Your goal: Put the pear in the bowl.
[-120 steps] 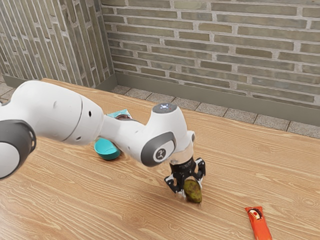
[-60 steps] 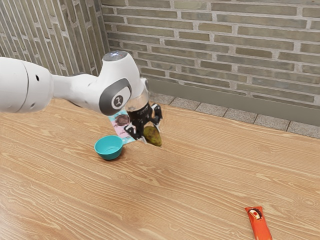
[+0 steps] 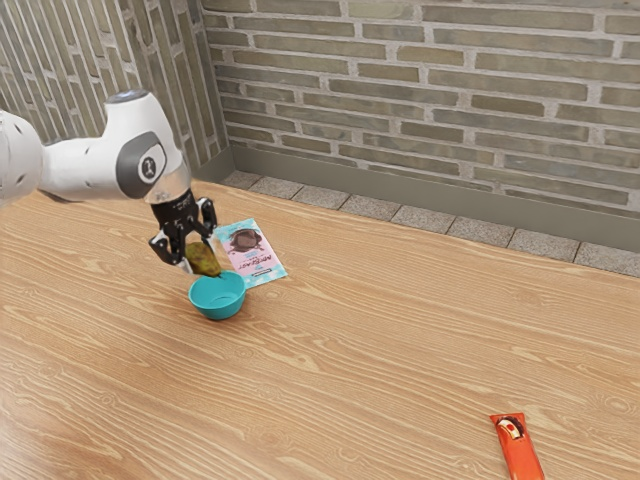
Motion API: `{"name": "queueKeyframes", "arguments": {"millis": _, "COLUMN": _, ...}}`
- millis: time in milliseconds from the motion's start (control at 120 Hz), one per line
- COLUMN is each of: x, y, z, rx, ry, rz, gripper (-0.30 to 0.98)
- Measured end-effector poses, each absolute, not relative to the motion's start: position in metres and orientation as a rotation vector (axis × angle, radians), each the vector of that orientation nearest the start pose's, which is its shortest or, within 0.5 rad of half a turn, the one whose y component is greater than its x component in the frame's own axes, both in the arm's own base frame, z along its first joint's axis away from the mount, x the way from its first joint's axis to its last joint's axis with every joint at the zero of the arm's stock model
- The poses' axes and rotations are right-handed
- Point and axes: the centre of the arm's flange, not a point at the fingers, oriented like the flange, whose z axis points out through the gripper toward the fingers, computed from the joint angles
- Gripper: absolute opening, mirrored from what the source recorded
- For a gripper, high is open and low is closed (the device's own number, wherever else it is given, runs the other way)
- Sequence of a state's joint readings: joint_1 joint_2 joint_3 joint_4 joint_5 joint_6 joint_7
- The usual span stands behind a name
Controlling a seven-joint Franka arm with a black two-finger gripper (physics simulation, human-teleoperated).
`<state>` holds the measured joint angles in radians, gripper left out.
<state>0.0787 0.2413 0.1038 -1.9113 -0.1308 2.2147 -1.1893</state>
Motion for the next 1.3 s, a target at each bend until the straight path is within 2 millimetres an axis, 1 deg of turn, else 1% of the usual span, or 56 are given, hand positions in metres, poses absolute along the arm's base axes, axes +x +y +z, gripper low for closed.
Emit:
{"name": "queueKeyframes", "arguments": {"millis": 42, "x": 0.612, "y": 0.11, "z": 0.369, "rx": -2.435, "ry": -2.144, "rz": -0.005, "gripper": 0.26}}
{"name": "queueKeyframes", "arguments": {"millis": 92, "x": 0.617, "y": 0.111, "z": 0.357, "rx": -2.443, "ry": -2.137, "rz": 0.026, "gripper": 0.26}}
{"name": "queueKeyframes", "arguments": {"millis": 200, "x": 0.62, "y": 0.109, "z": 0.348, "rx": -2.472, "ry": -2.113, "rz": 0.058, "gripper": 0.25}}
{"name": "queueKeyframes", "arguments": {"millis": 267, "x": 0.62, "y": 0.109, "z": 0.347, "rx": -2.488, "ry": -2.097, "rz": 0.066, "gripper": 0.26}}
{"name": "queueKeyframes", "arguments": {"millis": 317, "x": 0.62, "y": 0.109, "z": 0.347, "rx": -2.502, "ry": -2.086, "rz": 0.067, "gripper": 0.31}}
{"name": "queueKeyframes", "arguments": {"millis": 567, "x": 0.622, "y": 0.1, "z": 0.35, "rx": -2.57, "ry": -2.021, "rz": 0.064, "gripper": 0.52}}
{"name": "queueKeyframes", "arguments": {"millis": 700, "x": 0.621, "y": 0.097, "z": 0.356, "rx": -2.6, "ry": -1.993, "rz": 0.052, "gripper": 0.6}}
{"name": "queueKeyframes", "arguments": {"millis": 733, "x": 0.62, "y": 0.092, "z": 0.366, "rx": -2.62, "ry": -1.978, "rz": 0.035, "gripper": 0.61}}
{"name": "queueKeyframes", "arguments": {"millis": 833, "x": 0.615, "y": 0.074, "z": 0.406, "rx": -2.69, "ry": -1.93, "rz": -0.034, "gripper": 0.64}}
{"name": "queueKeyframes", "arguments": {"millis": 883, "x": 0.611, "y": 0.07, "z": 0.431, "rx": -2.724, "ry": -1.907, "rz": -0.069, "gripper": 0.65}}
{"name": "queueKeyframes", "arguments": {"millis": 933, "x": 0.604, "y": 0.068, "z": 0.461, "rx": -2.761, "ry": -1.855, "rz": -0.104, "gripper": 0.66}}
{"name": "queueKeyframes", "arguments": {"millis": 958, "x": 0.602, "y": 0.068, "z": 0.476, "rx": -2.78, "ry": -1.816, "rz": -0.121, "gripper": 0.66}}
{"name": "queueKeyframes", "arguments": {"millis": 1008, "x": 0.595, "y": 0.068, "z": 0.497, "rx": -2.815, "ry": -1.728, "rz": -0.136, "gripper": 0.67}}
{"name": "queueKeyframes", "arguments": {"millis": 1125, "x": 0.585, "y": 0.068, "z": 0.527, "rx": -2.906, "ry": -1.484, "rz": -0.149, "gripper": 0.67}}
{"name": "queueKeyframes", "arguments": {"millis": 1175, "x": 0.585, "y": 0.068, "z": 0.555, "rx": -2.941, "ry": -1.373, "rz": -0.197, "gripper": 0.68}}
{"name": "queueKeyframes", "arguments": {"millis": 1217, "x": 0.585, "y": 0.067, "z": 0.573, "rx": -2.963, "ry": -1.281, "rz": -0.224, "gripper": 0.68}}
{"name": "queueKeyframes", "arguments": {"millis": 1250, "x": 0.584, "y": 0.066, "z": 0.583, "rx": -2.979, "ry": -1.208, "rz": -0.232, "gripper": 0.68}}
{"name": "queueKeyframes", "arguments": {"millis": 1300, "x": 0.583, "y": 0.063, "z": 0.591, "rx": -3.001, "ry": -1.106, "rz": -0.228, "gripper": 0.68}}
